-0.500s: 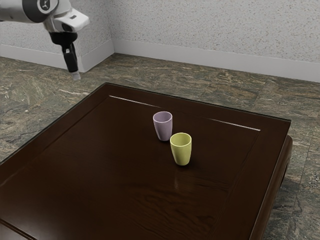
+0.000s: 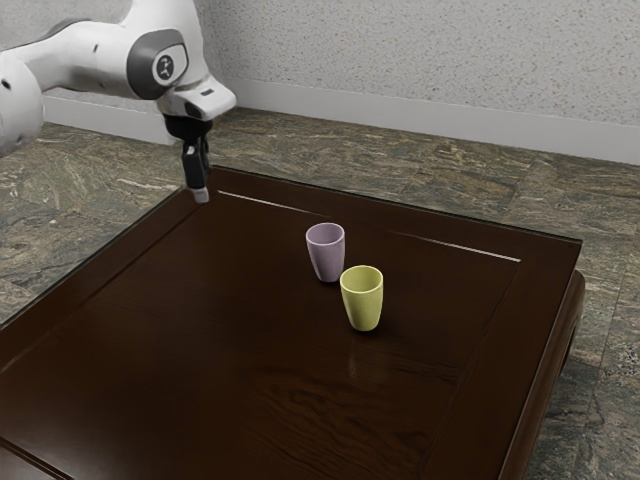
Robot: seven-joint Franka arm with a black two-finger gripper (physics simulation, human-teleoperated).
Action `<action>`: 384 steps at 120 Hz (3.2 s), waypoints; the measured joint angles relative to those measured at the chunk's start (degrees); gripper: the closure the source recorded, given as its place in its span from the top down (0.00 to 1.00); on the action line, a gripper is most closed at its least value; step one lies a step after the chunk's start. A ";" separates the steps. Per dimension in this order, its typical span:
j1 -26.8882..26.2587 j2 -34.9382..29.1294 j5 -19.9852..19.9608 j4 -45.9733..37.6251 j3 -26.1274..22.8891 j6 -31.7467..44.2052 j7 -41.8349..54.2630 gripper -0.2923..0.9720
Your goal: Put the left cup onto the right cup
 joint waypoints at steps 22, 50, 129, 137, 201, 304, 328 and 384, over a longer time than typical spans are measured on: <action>-0.84 3.93 -0.11 0.07 -0.12 3.77 2.20 0.77; -0.92 8.04 -0.34 0.21 -0.89 7.33 4.42 0.77; -1.93 20.02 -0.61 7.83 -3.35 15.77 10.81 0.77; -1.97 21.37 -0.66 9.59 -3.51 16.11 11.58 0.77; -3.23 24.56 -2.01 12.84 -4.34 15.36 16.91 0.77; -4.72 28.68 -2.35 15.94 -4.35 16.86 21.20 0.66; -4.42 29.32 -2.63 15.99 -4.17 17.40 22.01 0.38; -4.92 28.89 -2.53 17.18 -3.93 17.64 23.63 0.16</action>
